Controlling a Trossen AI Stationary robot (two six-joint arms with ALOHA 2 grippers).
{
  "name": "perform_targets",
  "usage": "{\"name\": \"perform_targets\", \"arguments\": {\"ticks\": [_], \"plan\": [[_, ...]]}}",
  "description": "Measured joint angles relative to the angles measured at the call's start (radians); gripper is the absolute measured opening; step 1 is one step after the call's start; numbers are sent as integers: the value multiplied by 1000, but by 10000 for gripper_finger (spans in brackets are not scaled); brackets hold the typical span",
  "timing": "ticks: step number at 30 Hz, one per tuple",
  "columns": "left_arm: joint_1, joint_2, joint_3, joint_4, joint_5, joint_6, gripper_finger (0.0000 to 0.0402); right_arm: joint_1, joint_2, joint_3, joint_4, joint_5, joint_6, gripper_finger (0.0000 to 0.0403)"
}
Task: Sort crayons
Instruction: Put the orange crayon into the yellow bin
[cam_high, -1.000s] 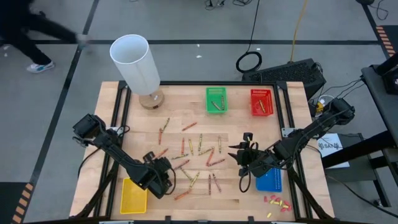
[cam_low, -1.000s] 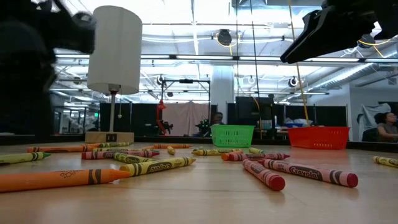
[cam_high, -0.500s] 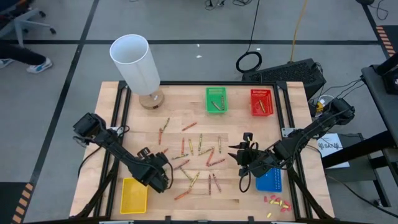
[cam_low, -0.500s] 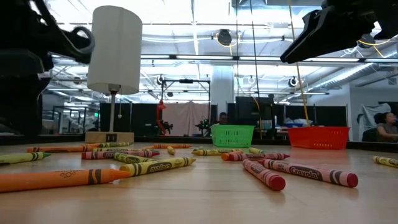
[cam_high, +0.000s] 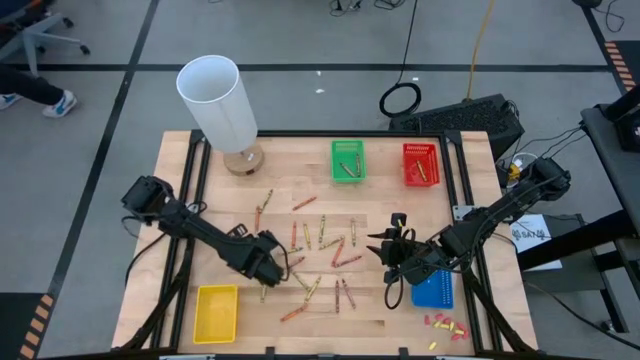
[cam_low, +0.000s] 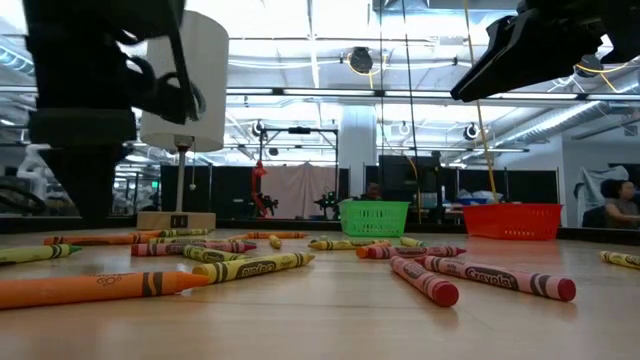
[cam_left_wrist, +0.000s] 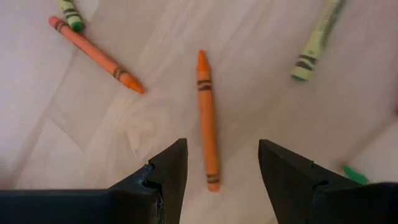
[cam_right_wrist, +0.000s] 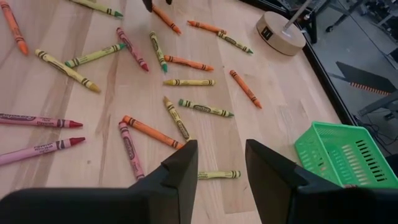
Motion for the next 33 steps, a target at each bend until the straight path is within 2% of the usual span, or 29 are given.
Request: {"name": "perform_targets", "arguments": {"ticks": [5, 14, 18, 28, 33], "plan": [[40, 0, -31, 40, 54, 37, 189, 0, 0, 0, 0, 0, 0, 118], [62, -6, -107, 146, 88, 63, 180, 0, 0, 0, 0, -1, 0, 118], [49, -6, -110, 169, 91, 62, 145, 0, 0, 0, 0, -1, 0, 118], [36, -7, -111, 177, 101, -18, 17, 0, 0, 0, 0, 0, 0, 118], [35, -11, -112, 177, 101, -19, 9, 0, 0, 0, 0, -1, 0, 118]]}}
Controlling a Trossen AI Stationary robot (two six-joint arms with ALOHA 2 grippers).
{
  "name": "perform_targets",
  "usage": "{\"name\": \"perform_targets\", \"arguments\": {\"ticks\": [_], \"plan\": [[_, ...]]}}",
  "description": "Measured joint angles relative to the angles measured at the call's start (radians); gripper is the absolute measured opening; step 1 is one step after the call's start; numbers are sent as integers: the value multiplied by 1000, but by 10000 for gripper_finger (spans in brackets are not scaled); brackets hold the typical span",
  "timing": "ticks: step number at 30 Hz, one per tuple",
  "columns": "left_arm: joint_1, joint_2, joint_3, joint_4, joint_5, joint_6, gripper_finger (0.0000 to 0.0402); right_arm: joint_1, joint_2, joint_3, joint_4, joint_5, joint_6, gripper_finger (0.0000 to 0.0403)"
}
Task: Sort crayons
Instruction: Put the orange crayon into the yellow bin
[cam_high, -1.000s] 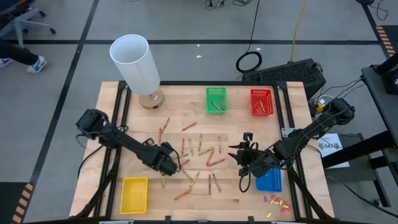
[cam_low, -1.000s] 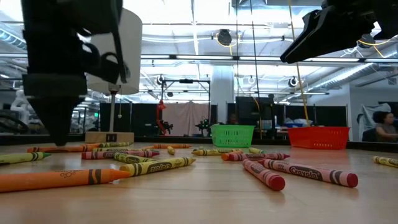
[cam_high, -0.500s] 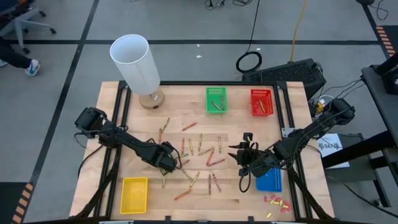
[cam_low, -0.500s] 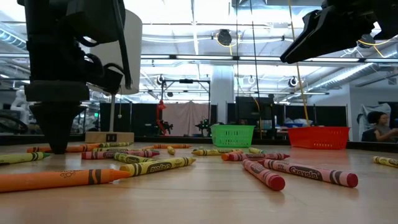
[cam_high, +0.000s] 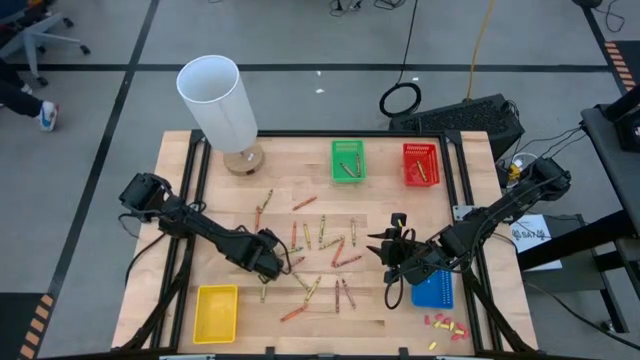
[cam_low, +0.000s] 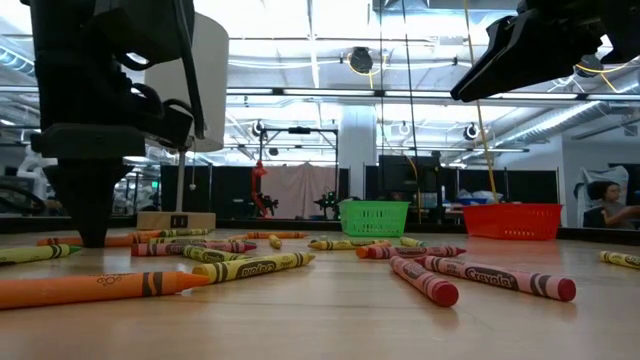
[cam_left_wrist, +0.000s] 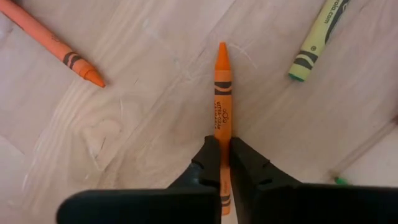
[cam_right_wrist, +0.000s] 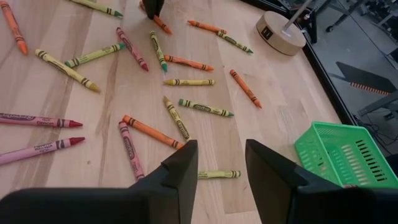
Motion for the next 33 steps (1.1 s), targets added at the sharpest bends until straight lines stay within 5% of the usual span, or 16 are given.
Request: {"name": "perform_targets", "arguments": {"ticks": [17, 33], "plan": [[-102, -167, -3, -24, 20, 10, 10, 0, 0, 0, -1, -1, 0, 118], [-261, -353, -2, -84, 78, 188, 11, 0, 0, 0, 0, 0, 0, 118]]}}
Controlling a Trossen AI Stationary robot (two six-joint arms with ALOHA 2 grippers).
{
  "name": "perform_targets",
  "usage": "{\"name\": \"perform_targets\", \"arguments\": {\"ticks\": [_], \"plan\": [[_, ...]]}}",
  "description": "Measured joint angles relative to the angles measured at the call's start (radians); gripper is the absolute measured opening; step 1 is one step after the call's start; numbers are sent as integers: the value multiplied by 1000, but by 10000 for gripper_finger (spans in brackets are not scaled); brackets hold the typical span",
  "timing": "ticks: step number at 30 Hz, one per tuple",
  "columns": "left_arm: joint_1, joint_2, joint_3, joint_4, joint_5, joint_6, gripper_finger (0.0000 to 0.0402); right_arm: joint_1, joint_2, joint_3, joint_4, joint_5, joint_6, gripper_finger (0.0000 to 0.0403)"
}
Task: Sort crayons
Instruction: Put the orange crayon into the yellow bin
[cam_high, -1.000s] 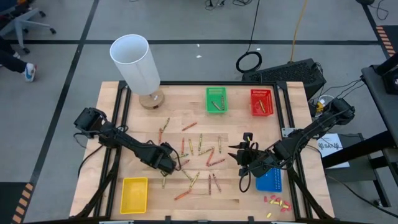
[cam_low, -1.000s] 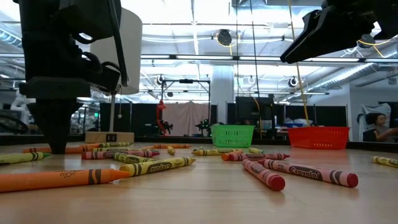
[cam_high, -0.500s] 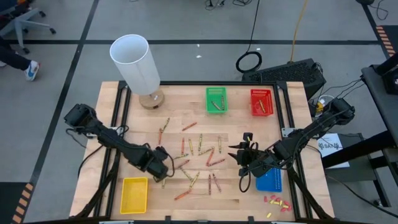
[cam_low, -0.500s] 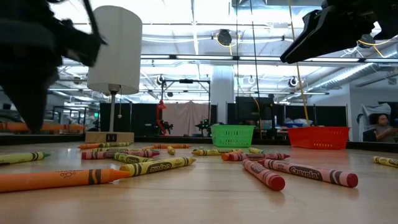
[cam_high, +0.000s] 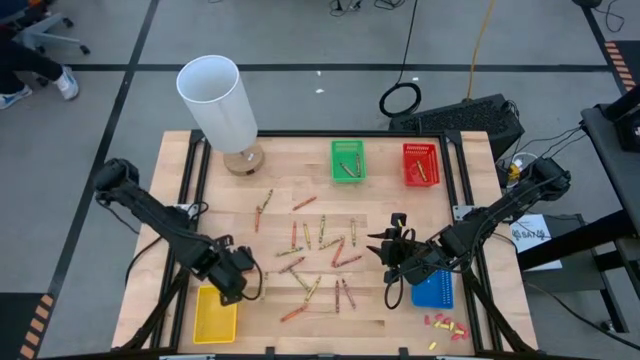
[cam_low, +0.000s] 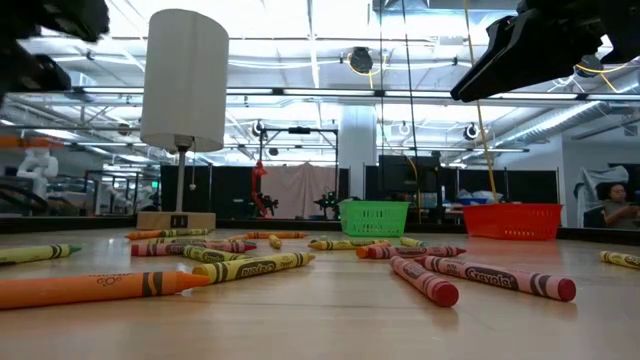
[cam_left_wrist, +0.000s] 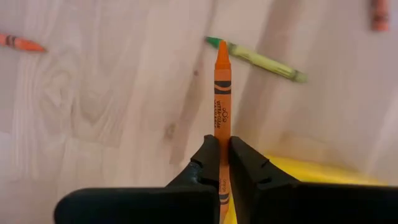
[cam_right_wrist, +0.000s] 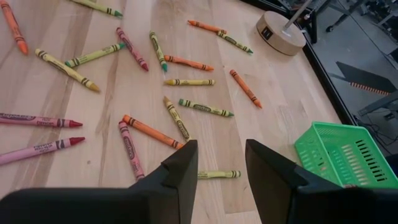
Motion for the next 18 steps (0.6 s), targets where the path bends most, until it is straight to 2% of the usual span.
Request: {"name": "perform_targets", "arguments": {"ticks": [7, 18], "plan": [[-74, -61, 2, 7, 0, 24, 11, 0, 0, 0, 0, 1, 0, 118], [-242, -62, 2, 45, 18, 49, 11, 0, 0, 0, 1, 1, 0, 118]]}}
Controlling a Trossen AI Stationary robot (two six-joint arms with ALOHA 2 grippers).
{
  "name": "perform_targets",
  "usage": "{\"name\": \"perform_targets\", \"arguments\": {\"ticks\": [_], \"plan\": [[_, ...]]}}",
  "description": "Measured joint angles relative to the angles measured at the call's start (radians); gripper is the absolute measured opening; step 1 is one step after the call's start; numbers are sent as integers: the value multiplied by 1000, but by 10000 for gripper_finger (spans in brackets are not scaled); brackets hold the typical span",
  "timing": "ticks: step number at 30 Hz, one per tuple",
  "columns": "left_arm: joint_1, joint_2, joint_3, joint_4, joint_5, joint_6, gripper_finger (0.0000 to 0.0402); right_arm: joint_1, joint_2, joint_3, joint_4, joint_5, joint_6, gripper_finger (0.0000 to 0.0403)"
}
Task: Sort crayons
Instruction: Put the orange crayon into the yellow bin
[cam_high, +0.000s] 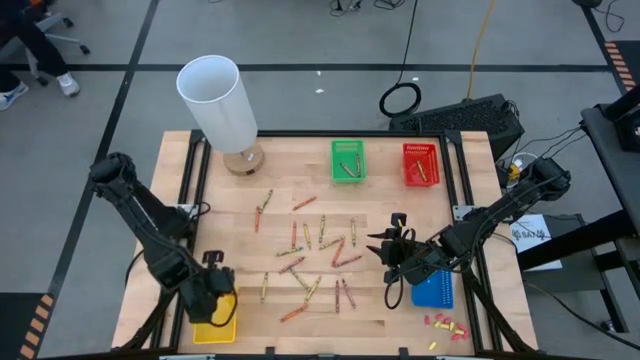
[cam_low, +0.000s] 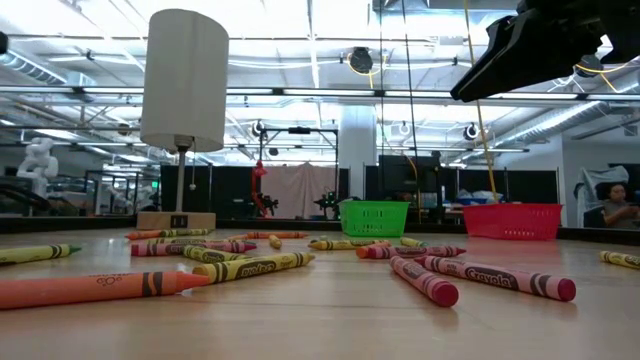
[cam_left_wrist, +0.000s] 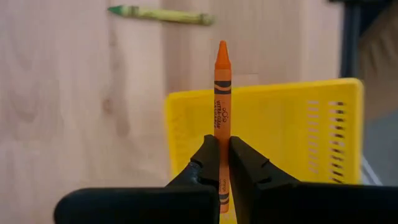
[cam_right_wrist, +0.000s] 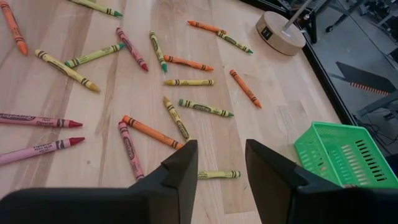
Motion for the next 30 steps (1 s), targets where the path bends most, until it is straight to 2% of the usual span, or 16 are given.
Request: {"name": "perform_targets", "arguments": {"ticks": [5, 13, 18, 23, 30], "plan": [[-37, 0, 0, 117, -37, -61, 11, 0, 0, 0, 0, 0, 0, 118], [-73, 8, 1, 108, -58, -438, 11, 0, 0, 0, 0, 0, 3, 118], [-124, 41, 1, 82, -56, -596, 11, 0, 0, 0, 0, 0, 3, 118], [-156, 86, 1, 67, -53, -675, 11, 0, 0, 0, 0, 0, 3, 118], [-175, 149, 1, 68, -50, -681, 11, 0, 0, 0, 3, 0, 4, 118]]}}
